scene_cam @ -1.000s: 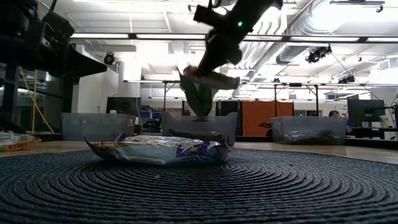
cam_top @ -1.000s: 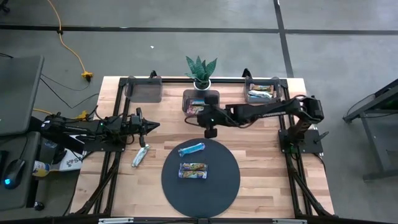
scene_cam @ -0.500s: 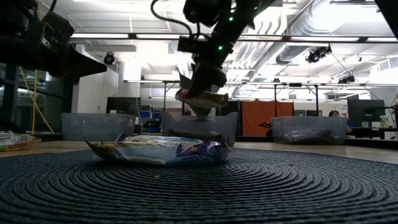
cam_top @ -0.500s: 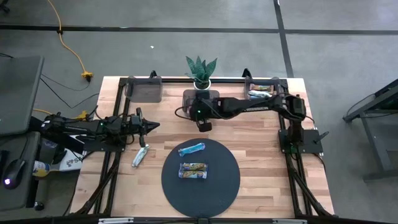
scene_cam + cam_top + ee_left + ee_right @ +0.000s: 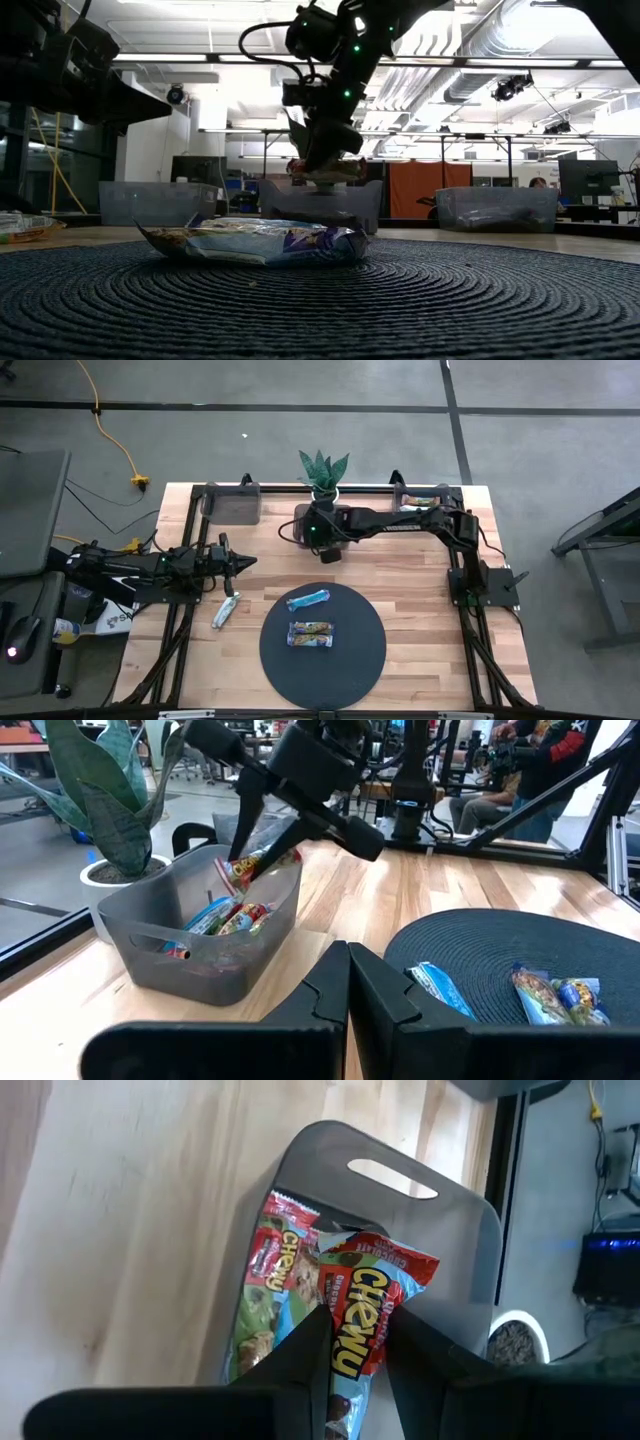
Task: Pick and place Granola Bars by type
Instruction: Put the red granola bar into the middle black bin, then put the yellow granola bar into the right black bin
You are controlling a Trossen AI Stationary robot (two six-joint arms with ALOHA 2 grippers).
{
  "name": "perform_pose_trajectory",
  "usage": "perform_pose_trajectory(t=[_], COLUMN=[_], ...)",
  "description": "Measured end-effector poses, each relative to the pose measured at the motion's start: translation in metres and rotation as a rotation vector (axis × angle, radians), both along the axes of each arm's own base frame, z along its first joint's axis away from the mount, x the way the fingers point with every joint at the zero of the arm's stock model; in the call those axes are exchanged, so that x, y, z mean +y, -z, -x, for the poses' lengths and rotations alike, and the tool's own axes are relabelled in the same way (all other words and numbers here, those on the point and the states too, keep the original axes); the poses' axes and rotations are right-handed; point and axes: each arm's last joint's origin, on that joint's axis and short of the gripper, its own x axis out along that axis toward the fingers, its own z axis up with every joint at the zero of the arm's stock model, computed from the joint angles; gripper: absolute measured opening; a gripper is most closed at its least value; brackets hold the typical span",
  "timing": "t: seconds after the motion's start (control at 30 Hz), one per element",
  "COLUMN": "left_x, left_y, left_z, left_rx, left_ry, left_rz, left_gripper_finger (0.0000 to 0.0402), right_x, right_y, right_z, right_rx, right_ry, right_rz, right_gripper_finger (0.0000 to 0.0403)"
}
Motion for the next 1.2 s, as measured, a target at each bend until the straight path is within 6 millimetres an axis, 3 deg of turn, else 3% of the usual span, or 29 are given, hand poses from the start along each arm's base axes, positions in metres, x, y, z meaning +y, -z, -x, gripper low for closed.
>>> perform_pose_trajectory(t=[0.73,1.2], left_x=[0.0,0.0], left_y=[0.0,-0.0001], left_z=[0.0,0.0], left_rx=[-0.001,-0.001], left_ry=[0.0,0.0], left_rz=[0.0,0.0], left_gripper_finger=[0.0001,0.0001], right_x=[-0.003,-0.0015], right_y=[-0.0011,-0.003], right_z=[-0.001,-0.0027], right_rx=[0.017,-0.003], right_ry=[-0.064,-0.012], right_rz=[0.05,0.095], right_gripper_finger=[0.0076,0.0143])
